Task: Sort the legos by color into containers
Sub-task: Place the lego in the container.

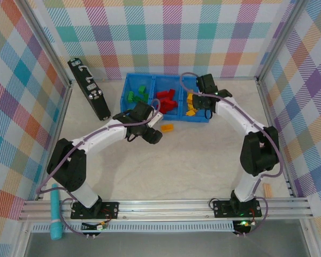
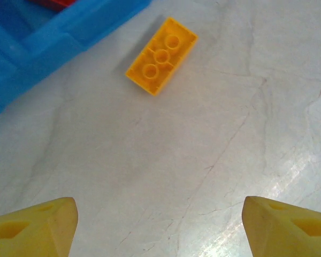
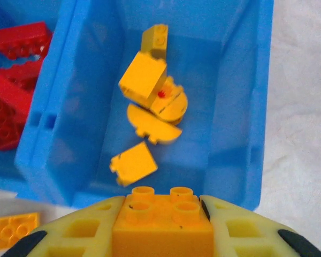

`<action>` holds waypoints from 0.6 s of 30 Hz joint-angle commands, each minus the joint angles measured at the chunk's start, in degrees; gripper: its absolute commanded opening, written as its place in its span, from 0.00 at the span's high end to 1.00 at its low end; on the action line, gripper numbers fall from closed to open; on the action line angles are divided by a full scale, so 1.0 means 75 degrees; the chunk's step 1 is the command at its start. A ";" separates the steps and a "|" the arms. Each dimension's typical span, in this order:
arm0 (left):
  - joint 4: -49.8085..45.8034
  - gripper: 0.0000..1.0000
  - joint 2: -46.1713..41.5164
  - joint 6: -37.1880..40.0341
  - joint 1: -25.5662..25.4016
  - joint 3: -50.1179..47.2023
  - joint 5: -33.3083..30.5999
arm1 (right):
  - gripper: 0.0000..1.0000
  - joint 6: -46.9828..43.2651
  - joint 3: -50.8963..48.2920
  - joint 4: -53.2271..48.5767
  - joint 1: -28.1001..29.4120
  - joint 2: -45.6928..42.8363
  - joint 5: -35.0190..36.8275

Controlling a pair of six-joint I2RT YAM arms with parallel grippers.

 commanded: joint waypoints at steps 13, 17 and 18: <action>0.1698 0.19 0.1800 0.1950 -0.0382 0.0635 -0.0432 | 0.62 -0.1027 0.1641 0.0498 -0.0464 0.1852 -0.1725; 0.2106 0.18 0.2054 0.2248 -0.0433 0.0721 -0.0669 | 0.53 -0.1117 0.1802 0.0515 -0.0508 0.2088 -0.2029; 0.2141 0.18 0.2125 0.2285 -0.0424 0.0744 -0.0676 | 0.52 -0.1139 0.1814 0.0513 -0.0505 0.2130 -0.2034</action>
